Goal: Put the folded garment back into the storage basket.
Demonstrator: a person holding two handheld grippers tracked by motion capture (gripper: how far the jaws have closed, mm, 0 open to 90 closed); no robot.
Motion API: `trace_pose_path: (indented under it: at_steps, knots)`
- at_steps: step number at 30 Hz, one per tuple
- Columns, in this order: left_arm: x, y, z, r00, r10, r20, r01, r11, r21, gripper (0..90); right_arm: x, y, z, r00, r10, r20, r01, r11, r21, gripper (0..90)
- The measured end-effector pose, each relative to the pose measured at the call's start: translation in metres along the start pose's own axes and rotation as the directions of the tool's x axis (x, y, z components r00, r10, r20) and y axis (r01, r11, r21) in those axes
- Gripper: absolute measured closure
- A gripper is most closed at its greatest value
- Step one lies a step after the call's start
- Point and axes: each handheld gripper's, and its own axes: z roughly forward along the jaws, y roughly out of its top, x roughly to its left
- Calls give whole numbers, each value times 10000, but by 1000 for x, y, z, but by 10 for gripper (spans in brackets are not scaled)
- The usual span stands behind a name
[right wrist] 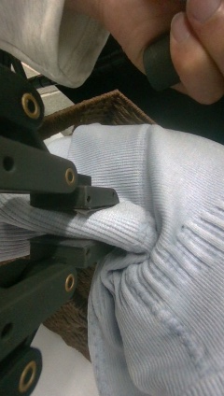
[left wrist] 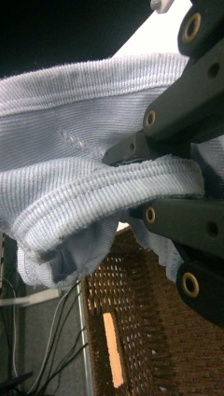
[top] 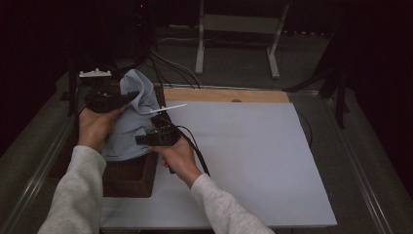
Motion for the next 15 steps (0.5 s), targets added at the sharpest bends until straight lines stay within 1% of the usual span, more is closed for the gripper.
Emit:
trace_pose_path:
  at_steps: [4,11,15]
  knots:
    - [3,-1,-2,10000,10,-56,-10,10000,20,828,2,-1,4,9999,30,-100,-30,10000,-1,793]
    - [10,-5,-5,9999,-45,-152,47,10000,85,828,6,-4,13,10000,-45,1,45,10000,48,793]
    - [13,-8,-7,9997,-114,-206,117,9999,123,828,9,-6,19,10000,-45,-23,45,9999,110,793]
